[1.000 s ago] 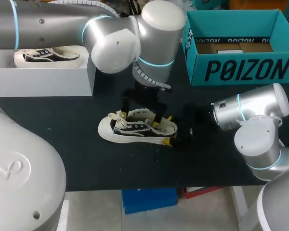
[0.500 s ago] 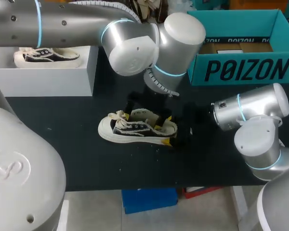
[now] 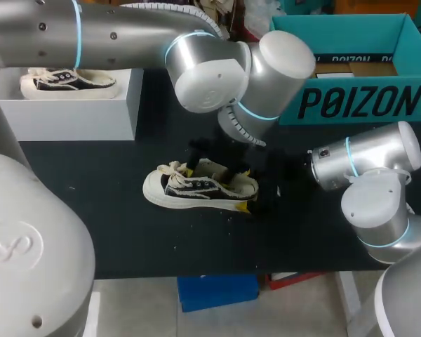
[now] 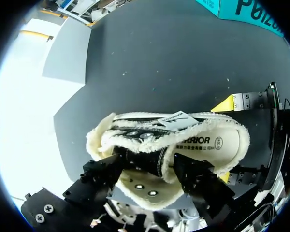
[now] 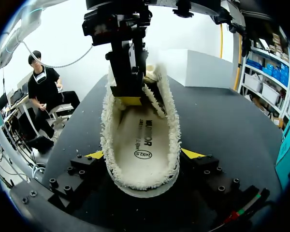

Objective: Take the shoe out of the shoebox, open the shoe tongue, remove and reinsert the insole, then place the shoe into the shoebox

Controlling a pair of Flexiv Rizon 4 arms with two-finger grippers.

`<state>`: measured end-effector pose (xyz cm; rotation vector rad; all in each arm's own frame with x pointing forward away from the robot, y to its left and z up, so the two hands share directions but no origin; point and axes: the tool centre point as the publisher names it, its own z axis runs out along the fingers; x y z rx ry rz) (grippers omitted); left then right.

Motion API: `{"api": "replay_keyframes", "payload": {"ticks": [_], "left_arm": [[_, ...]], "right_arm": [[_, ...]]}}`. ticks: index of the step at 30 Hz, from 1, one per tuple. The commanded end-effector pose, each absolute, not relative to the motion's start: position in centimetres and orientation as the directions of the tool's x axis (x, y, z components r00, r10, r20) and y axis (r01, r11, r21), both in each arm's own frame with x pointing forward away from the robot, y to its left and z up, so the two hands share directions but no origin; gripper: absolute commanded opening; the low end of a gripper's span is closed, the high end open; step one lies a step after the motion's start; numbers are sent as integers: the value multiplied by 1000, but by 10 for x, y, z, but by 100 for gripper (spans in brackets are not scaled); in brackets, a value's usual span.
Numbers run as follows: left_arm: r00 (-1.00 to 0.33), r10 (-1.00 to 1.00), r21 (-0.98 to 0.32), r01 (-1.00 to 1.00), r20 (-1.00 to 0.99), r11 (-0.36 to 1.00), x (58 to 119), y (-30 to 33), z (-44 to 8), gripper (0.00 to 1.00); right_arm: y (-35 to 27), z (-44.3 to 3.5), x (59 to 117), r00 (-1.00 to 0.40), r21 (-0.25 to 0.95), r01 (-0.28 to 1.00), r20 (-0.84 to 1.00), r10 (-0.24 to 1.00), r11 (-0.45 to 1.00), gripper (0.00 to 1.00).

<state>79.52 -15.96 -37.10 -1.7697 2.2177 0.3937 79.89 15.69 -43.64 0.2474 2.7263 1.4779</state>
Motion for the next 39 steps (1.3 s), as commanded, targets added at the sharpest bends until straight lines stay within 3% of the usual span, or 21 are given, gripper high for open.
{"api": "replay_keyframes", "payload": {"ticks": [1,21,39], "left_arm": [[-211,-901,37,-976,-380,213,795,-162,-371,0],[-212,-927,-1,-975,-310,223,794,-160,-352,0],[-153,-983,-132,-977,-98,165,802,-138,-312,0]], "right_arm": [[159,-437,799,-987,832,127,50,155,540,0],[159,-437,799,-987,832,127,50,155,540,0],[159,-437,799,-987,832,127,50,155,540,0]]}}
